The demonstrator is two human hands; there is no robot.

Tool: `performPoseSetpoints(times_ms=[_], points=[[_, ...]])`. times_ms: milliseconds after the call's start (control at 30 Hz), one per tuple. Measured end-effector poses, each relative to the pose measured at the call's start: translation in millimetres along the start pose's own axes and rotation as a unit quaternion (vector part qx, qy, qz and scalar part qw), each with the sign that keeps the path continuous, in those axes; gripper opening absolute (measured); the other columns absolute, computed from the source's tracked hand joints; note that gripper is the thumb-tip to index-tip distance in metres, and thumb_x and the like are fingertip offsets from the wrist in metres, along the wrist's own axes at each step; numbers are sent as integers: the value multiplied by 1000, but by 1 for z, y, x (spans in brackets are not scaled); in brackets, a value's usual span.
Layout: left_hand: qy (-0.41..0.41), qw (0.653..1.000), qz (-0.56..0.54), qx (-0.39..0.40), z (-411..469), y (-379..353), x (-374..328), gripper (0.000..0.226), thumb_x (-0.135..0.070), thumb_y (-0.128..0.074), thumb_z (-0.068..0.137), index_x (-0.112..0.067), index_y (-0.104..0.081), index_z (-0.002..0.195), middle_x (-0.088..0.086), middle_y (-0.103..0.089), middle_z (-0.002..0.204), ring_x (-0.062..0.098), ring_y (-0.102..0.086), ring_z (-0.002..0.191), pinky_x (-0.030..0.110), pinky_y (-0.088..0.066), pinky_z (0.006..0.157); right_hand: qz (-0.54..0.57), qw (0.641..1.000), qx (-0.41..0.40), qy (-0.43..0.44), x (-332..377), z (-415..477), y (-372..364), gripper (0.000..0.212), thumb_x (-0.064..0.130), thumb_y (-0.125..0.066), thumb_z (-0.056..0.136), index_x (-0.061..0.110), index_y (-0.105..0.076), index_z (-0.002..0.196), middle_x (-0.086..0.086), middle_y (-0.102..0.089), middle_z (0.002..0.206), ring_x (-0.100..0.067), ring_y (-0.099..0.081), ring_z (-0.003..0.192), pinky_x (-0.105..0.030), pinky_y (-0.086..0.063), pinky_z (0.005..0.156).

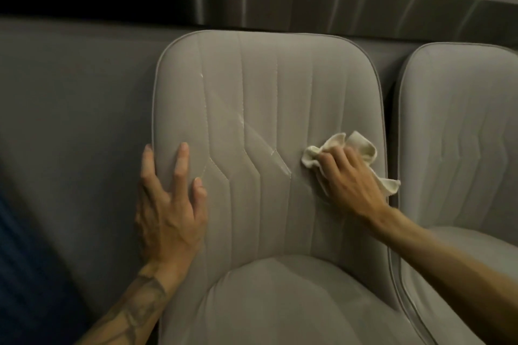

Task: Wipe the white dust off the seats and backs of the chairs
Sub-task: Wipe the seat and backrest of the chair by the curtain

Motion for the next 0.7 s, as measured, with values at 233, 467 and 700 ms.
performPoseSetpoints(times_ms=[233,467,700], points=[[-2,1000,3,3,0,-2,-1,59,-41,-40,106,-33,-28,163,20,-21,165,47,-46,127,62,-56,77,7,981,-136,-140,-58,111,32,25,31,-35,108,10,-46,114,-17,-48,117,-32,-45,98,-43,-35,86],[-8,1000,5,1,0,-1,-3,57,-39,-42,107,-31,-31,162,21,-24,164,45,-45,126,62,-54,76,-5,999,38,4,1,-11,-12,30,25,-57,100,5,-52,123,-16,-51,115,-30,-46,94,-46,-44,83],[-10,1000,4,-3,0,-1,-1,58,-39,-41,107,-31,-29,163,21,-23,164,44,-45,126,61,-54,79,-24,991,-82,-100,-43,64,21,18,24,-50,103,8,-45,110,-13,-43,108,-28,-39,91,-38,-30,76]])
Point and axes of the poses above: each hand's wrist, its own z-axis towards the middle knuckle, its own y-axis out of the back of the hand, x = y × z, the point moved 4 cm from there along z, towards the middle knuckle
